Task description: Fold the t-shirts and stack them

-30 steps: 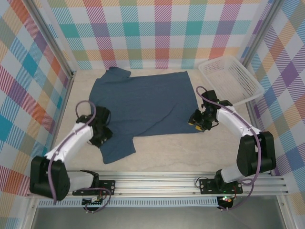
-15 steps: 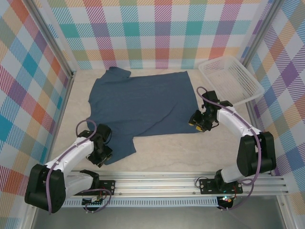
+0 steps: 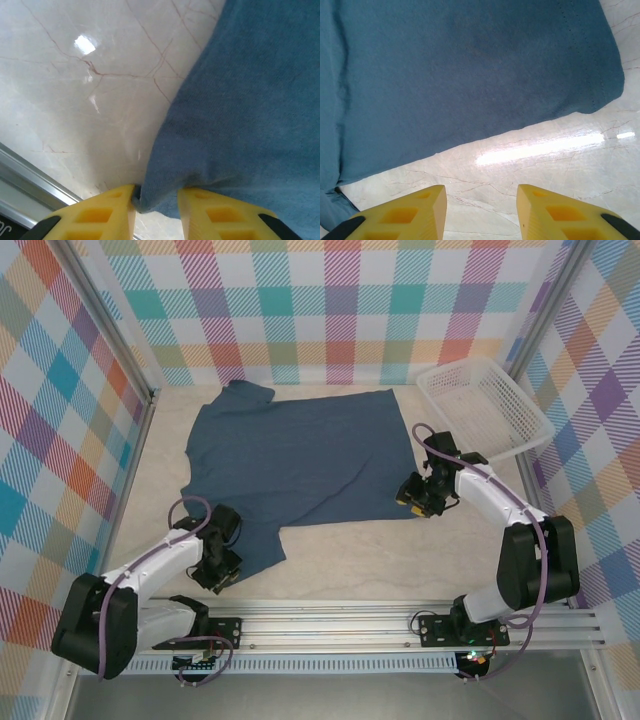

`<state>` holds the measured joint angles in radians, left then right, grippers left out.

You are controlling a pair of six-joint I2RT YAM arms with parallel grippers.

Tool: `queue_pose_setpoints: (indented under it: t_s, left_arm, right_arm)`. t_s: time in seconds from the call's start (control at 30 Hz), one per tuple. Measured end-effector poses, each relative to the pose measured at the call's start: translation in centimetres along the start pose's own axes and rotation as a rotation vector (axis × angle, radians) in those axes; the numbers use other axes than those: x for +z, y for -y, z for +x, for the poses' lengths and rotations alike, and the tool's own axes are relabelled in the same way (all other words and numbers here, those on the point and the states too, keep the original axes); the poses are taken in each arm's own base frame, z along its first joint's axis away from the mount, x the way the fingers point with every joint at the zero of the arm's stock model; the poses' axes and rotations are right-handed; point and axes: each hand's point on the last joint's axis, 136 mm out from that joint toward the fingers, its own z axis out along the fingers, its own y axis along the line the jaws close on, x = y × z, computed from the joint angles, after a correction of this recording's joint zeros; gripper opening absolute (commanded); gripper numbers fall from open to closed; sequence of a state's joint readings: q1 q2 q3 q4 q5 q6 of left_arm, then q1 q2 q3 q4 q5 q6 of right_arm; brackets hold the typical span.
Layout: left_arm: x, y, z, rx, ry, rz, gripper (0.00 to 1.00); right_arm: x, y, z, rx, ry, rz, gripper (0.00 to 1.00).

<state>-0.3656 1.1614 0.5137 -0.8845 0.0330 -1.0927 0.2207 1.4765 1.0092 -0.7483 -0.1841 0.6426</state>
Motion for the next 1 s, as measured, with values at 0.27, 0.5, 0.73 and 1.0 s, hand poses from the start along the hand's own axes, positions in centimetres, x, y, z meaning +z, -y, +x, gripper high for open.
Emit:
queue_pose_setpoints:
  t_s: [0.27, 0.5, 0.73, 1.0]
  left_arm:
    - [-0.3, 0.3, -0.4, 0.021, 0.019, -0.01, 0.0]
    - [-3.6, 0.5, -2.5, 0.015, 0.194, 0.103, 0.0]
    - [-5.4, 0.2, -3.3, -0.001, 0.259, 0.126, 0.0]
    - [-5.3, -0.2, -3.3, -0.011, 0.254, 0.105, 0.0]
  right_arm:
    - [0.0, 0.3, -0.3, 0.009, 0.007, 0.003, 0.47]
    - [0.2, 4.5, -2.0, 0.135, 0.048, 0.058, 0.48]
    - [2.9, 6.4, -2.9, 0.201, 0.003, 0.125, 0.41]
    - [4.1, 7.1, -3.4, 0.226, -0.012, 0.163, 0.34]
